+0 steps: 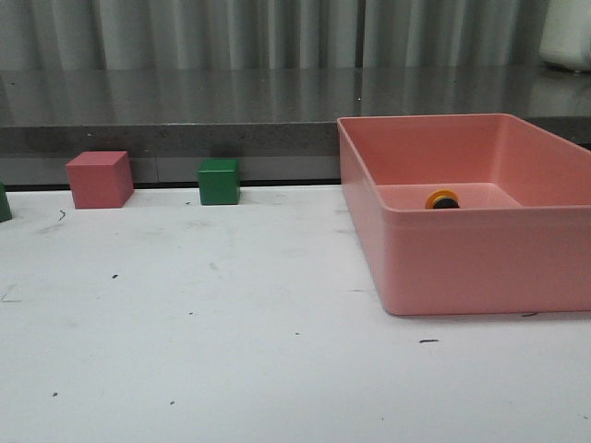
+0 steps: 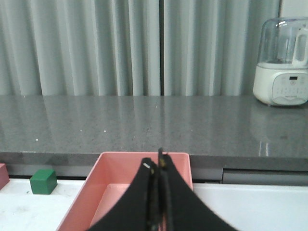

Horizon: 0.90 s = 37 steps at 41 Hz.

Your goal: Place and stand button with both arms

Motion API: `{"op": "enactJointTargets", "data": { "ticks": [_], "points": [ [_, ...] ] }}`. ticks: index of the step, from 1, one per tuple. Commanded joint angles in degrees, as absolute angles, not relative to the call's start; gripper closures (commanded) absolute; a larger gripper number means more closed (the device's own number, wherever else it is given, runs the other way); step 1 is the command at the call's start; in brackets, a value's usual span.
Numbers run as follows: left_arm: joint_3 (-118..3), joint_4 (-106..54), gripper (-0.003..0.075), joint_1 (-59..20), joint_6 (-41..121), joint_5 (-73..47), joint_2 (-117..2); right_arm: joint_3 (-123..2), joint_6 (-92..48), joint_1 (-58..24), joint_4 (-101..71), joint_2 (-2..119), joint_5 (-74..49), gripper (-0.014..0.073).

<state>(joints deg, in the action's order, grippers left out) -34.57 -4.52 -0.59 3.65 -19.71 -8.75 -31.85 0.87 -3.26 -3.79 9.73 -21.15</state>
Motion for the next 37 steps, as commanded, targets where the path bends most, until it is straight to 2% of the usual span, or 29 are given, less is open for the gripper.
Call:
{"op": "enactJointTargets", "data": {
  "ticks": [1, 5, 18, 37],
  "points": [
    [-41.83, -5.04, 0.074, -0.64, 3.2, -24.44, -14.94, -38.04, 0.65, -2.97, -3.67, 15.39, -23.34, 0.0711],
    [-44.2, -5.04, 0.074, -0.64, 3.2, -28.21, -18.94, -40.12, 0.65, -2.97, -3.67, 19.66, -26.27, 0.0711],
    [-44.2, -5.04, 0.074, -0.64, 3.2, -28.57, -26.81, -40.11, 0.65, -2.97, -3.67, 29.49, -30.11, 0.0711],
    [-44.2, -5.06, 0.074, -0.64, 3.2, -28.35, -27.9, -40.11, 0.65, -2.97, -3.95, 32.2, -29.82, 0.0711]
  ]
}}
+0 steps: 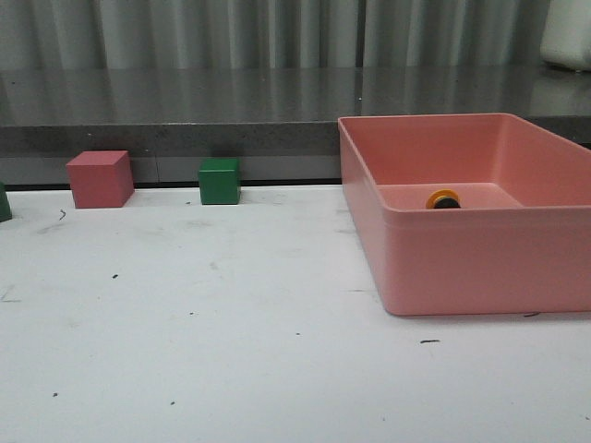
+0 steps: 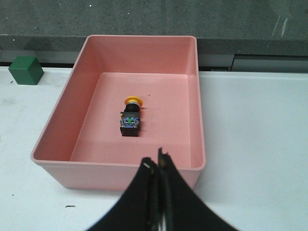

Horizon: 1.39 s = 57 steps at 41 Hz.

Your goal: Place and stand button with both arms

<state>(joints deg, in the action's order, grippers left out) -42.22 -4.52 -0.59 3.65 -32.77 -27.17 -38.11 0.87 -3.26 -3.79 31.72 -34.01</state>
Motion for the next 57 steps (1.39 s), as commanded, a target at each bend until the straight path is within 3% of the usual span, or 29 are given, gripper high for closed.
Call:
{"op": "enactJointTargets", "data": {
  "ticks": [1, 8, 11, 13, 18, 20, 22, 43, 50, 57],
  "points": [
    [-44.2, -5.06, 0.074, -0.64, 3.2, -28.35, -27.9, -40.11, 0.65, -2.97, -3.95, 32.2, -29.82, 0.0711],
    [-44.2, -5.06, 0.0739, -0.64, 3.2, -28.48, -27.99, -40.11, 0.65, -2.97, -3.95, 32.2, -29.82, 0.0687],
    [-44.2, -4.69, 0.07, -0.64, 3.2, -28.48, -27.99, -40.11, 0.65, -2.97, -3.95, 32.2, -29.59, 0.0568],
    [-44.2, -3.03, 0.0622, -0.64, 3.2, -28.48, -27.99, -40.11, 0.65, -2.97, -3.95, 32.2, -29.59, 0.044],
    [-44.2, -1.68, 0.0318, -0.64, 3.2, -28.73, -27.99, -40.11, 0.65, -2.97, -3.95, 32.2, -29.58, 0.0104],
    [-44.2, -2.13, 0.0233, -0.64, 3.2, -28.59, -27.99, -40.11, 0.65, -2.97, -3.95, 32.2, -29.58, 0.003],
    [-44.2, -2.13, 0.0197, -0.64, 3.2, -28.5, -27.99, -40.11, 0.65, -2.97, -3.95, 32.2, -29.58, -0.001],
    [-44.2, -2.13, 0.0196, -0.64, 3.2, -28.5, -27.99, -40.11, 0.65, -2.97, -3.95, 33.64, -28.42, -0.0012],
    [-44.2, -2.13, 0.0196, -0.64, 3.2, -28.5, -27.99, -42.81, 0.65, -2.97, -8.47, 41.35, -29.13, -0.0012],
    [-44.2, -2.13, 0.0196, -0.64, 3.2, -28.5, -27.99, -52.81, 0.34, -4.59, -10.21, 54.64, -38.72, -0.0012]
  ]
}}
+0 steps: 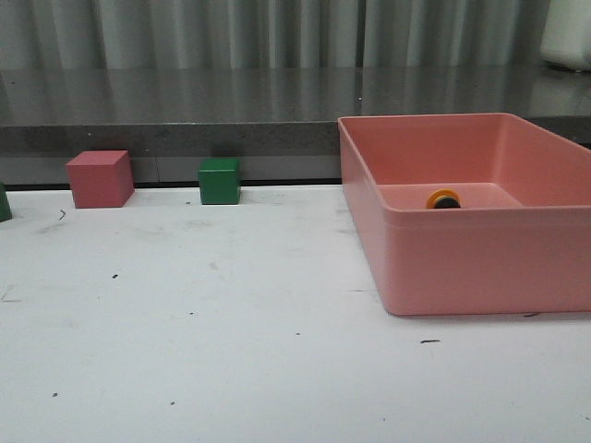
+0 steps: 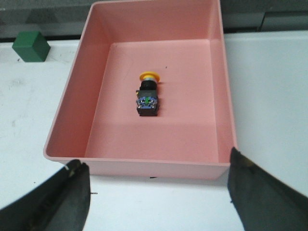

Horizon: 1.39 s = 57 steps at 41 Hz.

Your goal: Place and stand button with both arms

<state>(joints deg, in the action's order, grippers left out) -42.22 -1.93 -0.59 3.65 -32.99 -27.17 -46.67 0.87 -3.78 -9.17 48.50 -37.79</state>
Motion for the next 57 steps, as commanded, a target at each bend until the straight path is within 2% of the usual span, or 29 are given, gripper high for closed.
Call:
{"op": "enactJointTargets", "data": {
  "ticks": [1, 12, 29, 41, 57],
  "points": [
    [-44.2, -2.13, 0.0196, -0.64, 3.2, -28.5, -27.99, -54.4, 0.0, -5.17, -10.21, 56.32, -39.84, -0.0012],
    [-44.2, -2.13, 0.0196, -0.64, 3.2, -28.5, -27.99, -69.18, -1.67, -10.92, -6.93, 77.46, -44.77, -0.0012],
    [-44.2, -2.13, 0.0196, -0.64, 3.2, -28.5, -27.99, -91.68, 0.53, -11.05, -2.3, 103.56, -55.41, -0.0012],
    [-44.2, -2.13, 0.0196, -0.64, 3.2, -28.5, -27.99, -102.68, 4.6, -10.95, 0.0, 115.01, -59.76, -0.0012],
    [-44.2, -2.13, 0.0196, -0.64, 3.2, -28.5, -27.99, -106.97, 7.39, -10.77, 0.0, 121.8, -59.55, -0.0012]
  ]
}}
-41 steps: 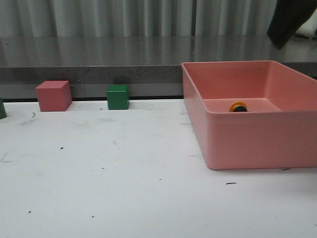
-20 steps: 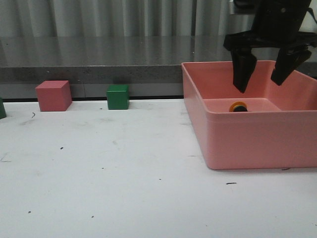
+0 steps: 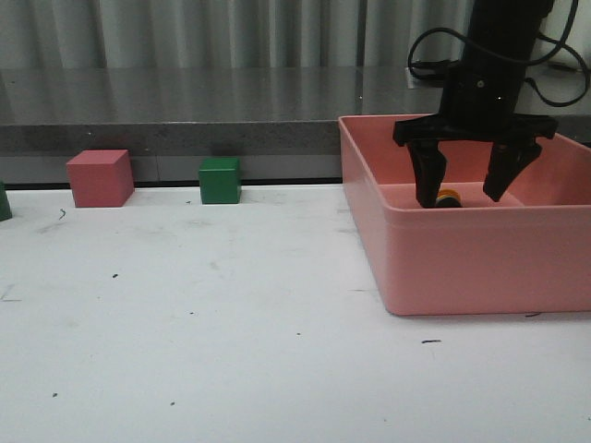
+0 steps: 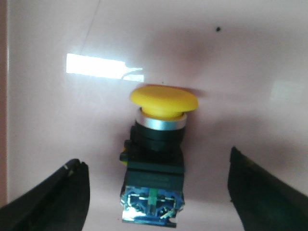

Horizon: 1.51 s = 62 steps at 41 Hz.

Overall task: Place and stand button with both arms
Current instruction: 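Lower the right gripper into the pink bin over the button, then close the right gripper on the button's black body and lift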

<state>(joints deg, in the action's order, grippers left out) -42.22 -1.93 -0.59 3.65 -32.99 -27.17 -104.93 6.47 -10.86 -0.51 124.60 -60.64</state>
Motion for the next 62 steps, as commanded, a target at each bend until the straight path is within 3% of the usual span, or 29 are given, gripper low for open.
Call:
{"op": "enactJointTargets", "data": {
  "ticks": [1, 17, 29, 35, 48, 62],
  "points": [
    [-44.2, -2.13, 0.0196, -0.64, 3.2, -28.5, -27.99, -106.97, 7.89, -10.71, 0.0, 122.18, -59.55, -0.0012],
    [-44.2, -2.13, 0.0196, -0.64, 3.2, -28.5, -27.99, -106.97, 9.31, -10.4, -1.99, 124.0, -58.31, 0.0003],
    [-44.2, -2.13, 0.0196, -0.64, 3.2, -28.5, -27.99, -106.97, 9.26, -10.4, -1.99, 124.09, -59.17, 0.0281],
    [-44.2, -2.13, 0.0196, -0.64, 3.2, -28.5, -27.99, -106.97, 9.26, -10.4, -1.99, 124.09, -59.86, 0.0366],
    [-44.2, -2.13, 0.0196, -0.64, 3.2, -28.5, -27.99, -106.97, 8.67, -10.65, -1.99, 120.76, -61.09, 0.0375],
    [-44.2, -2.13, 0.0197, -0.64, 3.2, -28.5, -27.99, -99.99, 8.1, -16.99, -1.51, 105.68, -55.25, 0.0375]
  ]
}}
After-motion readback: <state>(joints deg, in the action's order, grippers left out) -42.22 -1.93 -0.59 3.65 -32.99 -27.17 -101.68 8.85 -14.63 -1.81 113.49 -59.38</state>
